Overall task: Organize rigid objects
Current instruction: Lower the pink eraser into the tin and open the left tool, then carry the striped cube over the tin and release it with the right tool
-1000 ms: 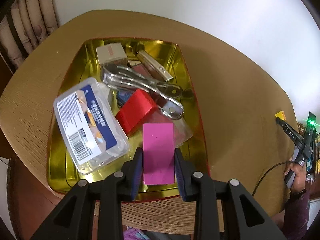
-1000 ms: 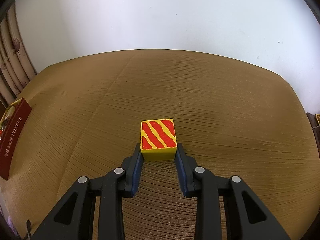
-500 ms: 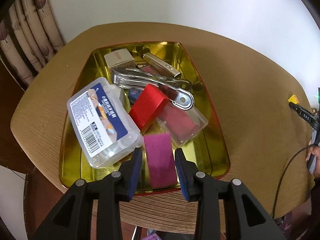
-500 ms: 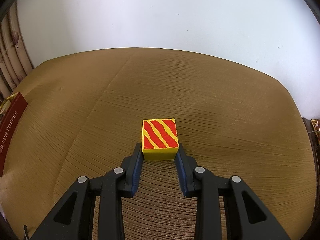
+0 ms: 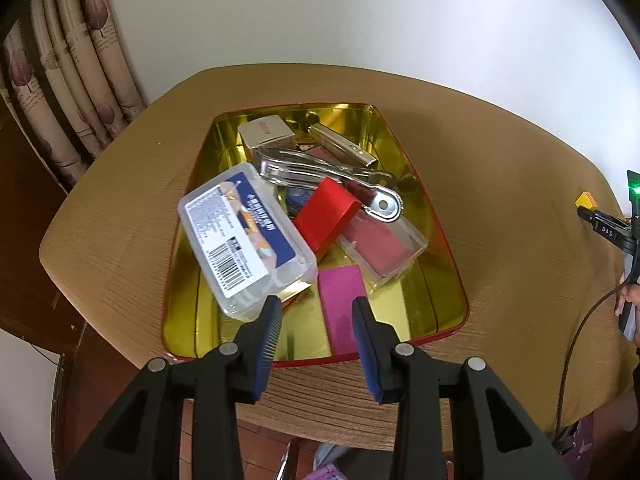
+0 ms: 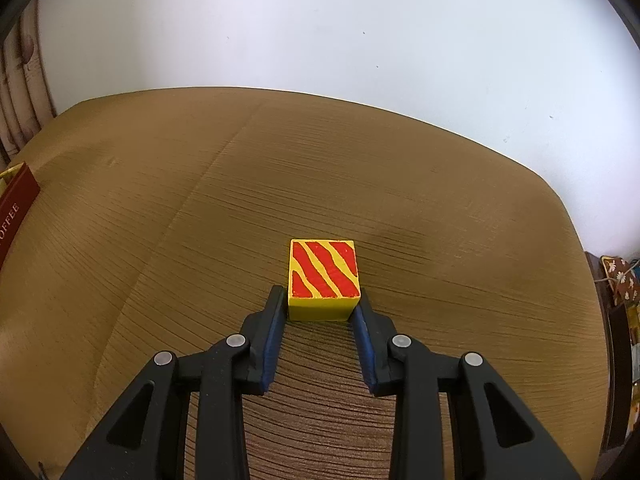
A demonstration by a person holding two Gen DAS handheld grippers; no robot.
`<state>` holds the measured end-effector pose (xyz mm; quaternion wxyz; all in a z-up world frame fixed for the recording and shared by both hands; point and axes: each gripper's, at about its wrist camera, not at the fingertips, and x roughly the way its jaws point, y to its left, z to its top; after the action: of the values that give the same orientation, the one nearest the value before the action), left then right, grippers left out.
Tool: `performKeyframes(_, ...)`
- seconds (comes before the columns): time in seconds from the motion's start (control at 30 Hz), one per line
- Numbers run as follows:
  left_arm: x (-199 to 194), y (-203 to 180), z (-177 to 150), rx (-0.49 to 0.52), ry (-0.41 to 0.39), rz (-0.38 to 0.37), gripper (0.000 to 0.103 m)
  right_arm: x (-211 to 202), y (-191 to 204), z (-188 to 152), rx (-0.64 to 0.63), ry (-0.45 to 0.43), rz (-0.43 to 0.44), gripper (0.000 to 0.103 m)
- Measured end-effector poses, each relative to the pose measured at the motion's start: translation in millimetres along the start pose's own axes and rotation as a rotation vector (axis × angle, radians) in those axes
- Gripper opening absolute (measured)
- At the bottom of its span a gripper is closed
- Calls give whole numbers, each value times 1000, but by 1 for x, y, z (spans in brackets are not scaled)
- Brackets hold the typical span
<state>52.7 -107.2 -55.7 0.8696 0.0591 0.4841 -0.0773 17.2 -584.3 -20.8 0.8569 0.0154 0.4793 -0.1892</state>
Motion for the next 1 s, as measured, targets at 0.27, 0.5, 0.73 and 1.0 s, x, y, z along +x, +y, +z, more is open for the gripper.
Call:
performKeyframes(0.27,-6,15,-1,-18,-25,16,38,-6,22,0,41,20,32,30)
performKeyframes(0.5,-12,42,-10,-74,-22,11,38,-21,49,-4,119,25,132,30)
performKeyframes(0.73,-21,61,-14,-123,-50,-21,39,-56,102,8,124,-11,240,32)
performKeyframes(1.0,-27,66,-16,-149,-58,-78,39,-94,158,46,109,-49,421,32)
